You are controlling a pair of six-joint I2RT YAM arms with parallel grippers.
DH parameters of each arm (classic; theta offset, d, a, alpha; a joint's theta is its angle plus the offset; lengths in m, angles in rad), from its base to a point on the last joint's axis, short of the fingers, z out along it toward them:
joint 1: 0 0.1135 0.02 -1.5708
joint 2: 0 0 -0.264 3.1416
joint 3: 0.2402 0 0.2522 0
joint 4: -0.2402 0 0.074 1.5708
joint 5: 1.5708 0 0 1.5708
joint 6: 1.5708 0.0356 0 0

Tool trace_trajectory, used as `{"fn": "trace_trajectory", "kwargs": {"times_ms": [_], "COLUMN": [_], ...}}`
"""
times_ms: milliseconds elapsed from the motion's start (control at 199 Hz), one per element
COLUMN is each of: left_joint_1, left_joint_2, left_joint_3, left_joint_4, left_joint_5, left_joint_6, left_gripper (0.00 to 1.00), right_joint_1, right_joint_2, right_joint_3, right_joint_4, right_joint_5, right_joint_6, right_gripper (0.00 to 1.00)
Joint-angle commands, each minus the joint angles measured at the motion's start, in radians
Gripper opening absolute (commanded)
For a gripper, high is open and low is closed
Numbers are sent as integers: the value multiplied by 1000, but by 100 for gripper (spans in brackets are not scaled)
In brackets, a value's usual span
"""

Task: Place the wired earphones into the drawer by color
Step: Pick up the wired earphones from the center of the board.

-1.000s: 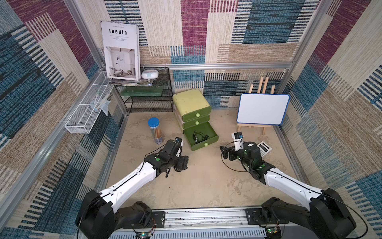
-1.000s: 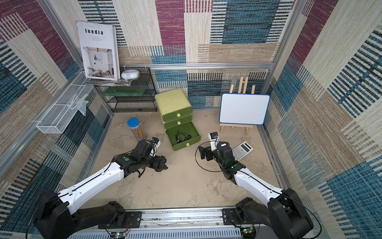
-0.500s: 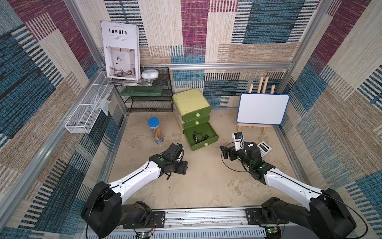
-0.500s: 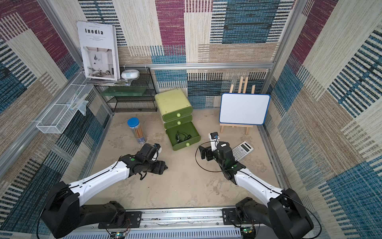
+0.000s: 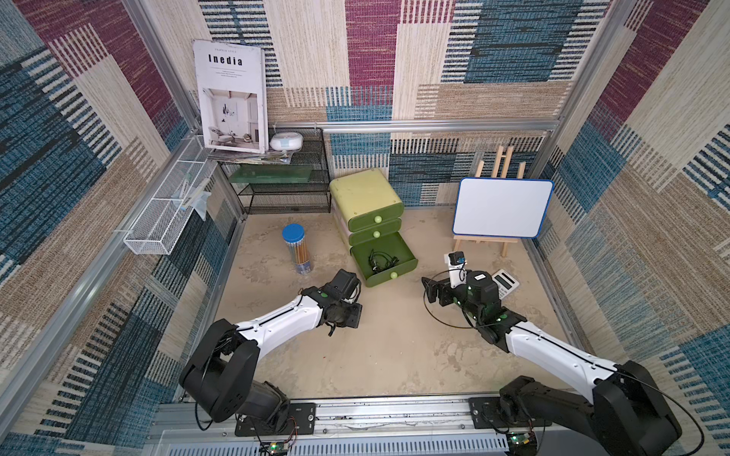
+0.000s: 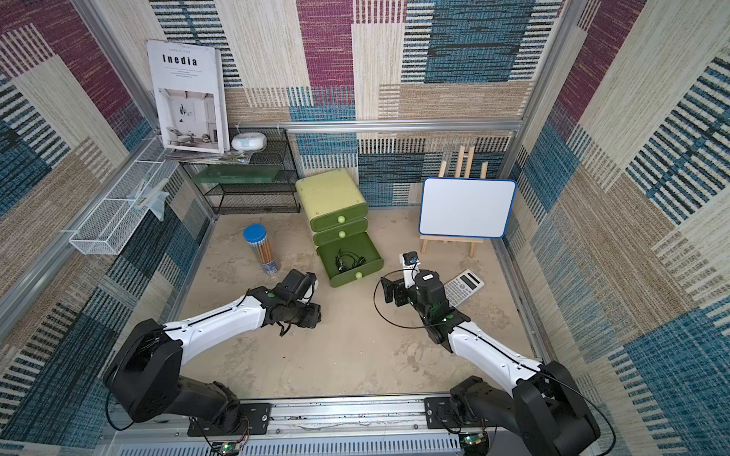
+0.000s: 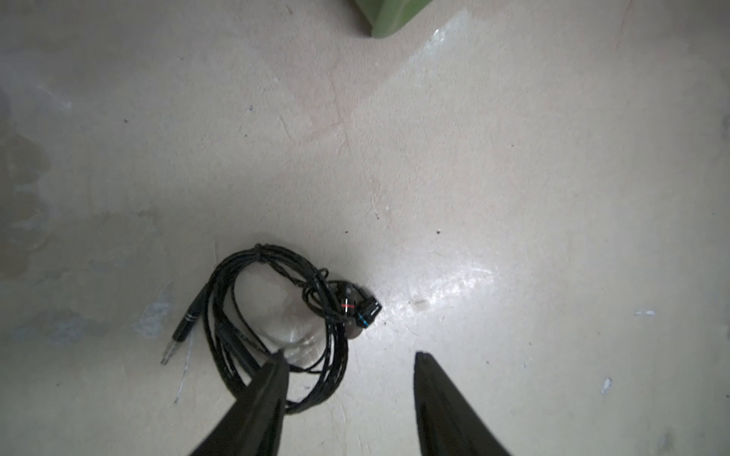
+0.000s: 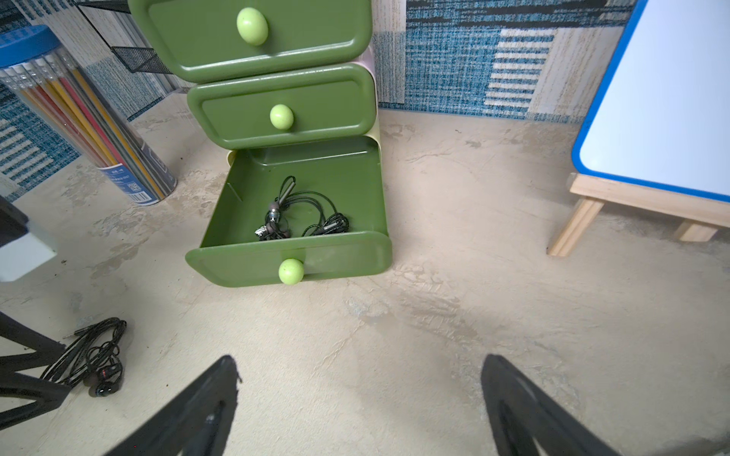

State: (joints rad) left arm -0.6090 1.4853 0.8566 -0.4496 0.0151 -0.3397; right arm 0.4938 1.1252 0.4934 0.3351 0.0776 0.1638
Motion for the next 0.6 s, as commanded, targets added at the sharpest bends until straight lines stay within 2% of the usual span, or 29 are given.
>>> {"fn": "trace_trajectory", "kwargs": {"times_ms": [0,351,597], "left_joint_1": [-3,-14,-20], "left_joint_2": [26,99,122], "left_joint_3": [13,30,34], "left_joint_4": [6,10,17], "left_joint_5": [-31,-70,-73], "left_joint_6": [-12,-27,-27], "left_gripper": [52,42,29], "right_joint_1": [1,0,1], "right_joint_2": [-7,-12,-13], "right_joint_3": [-1,-3,-3], "right_joint_4": [19,19,18], "right_joint_5": [11,13,14], "right_joint_6": [-9,-9,-11], "right_gripper": [99,99,99]}}
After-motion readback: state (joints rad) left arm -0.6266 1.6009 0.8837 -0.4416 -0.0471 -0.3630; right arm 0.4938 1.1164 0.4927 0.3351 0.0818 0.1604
